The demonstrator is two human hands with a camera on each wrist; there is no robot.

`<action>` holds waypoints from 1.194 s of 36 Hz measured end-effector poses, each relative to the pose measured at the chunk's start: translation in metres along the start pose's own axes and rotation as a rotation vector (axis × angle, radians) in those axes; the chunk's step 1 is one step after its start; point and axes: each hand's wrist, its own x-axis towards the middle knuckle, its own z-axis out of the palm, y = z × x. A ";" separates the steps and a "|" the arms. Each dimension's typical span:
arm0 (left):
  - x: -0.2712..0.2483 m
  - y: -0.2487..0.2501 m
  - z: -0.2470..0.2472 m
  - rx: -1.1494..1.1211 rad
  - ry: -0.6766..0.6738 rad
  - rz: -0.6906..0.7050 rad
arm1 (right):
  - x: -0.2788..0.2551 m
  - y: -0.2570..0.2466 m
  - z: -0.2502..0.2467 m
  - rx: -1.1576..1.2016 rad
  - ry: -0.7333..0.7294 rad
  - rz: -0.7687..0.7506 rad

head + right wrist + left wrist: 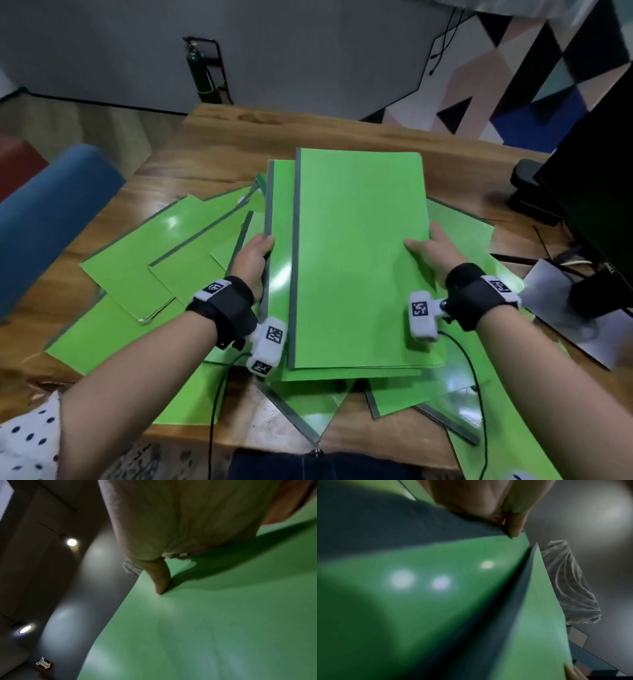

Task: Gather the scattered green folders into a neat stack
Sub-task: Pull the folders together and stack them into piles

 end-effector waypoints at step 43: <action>0.038 -0.017 -0.085 0.304 0.508 0.038 | 0.041 0.073 0.094 -1.442 -0.459 -0.233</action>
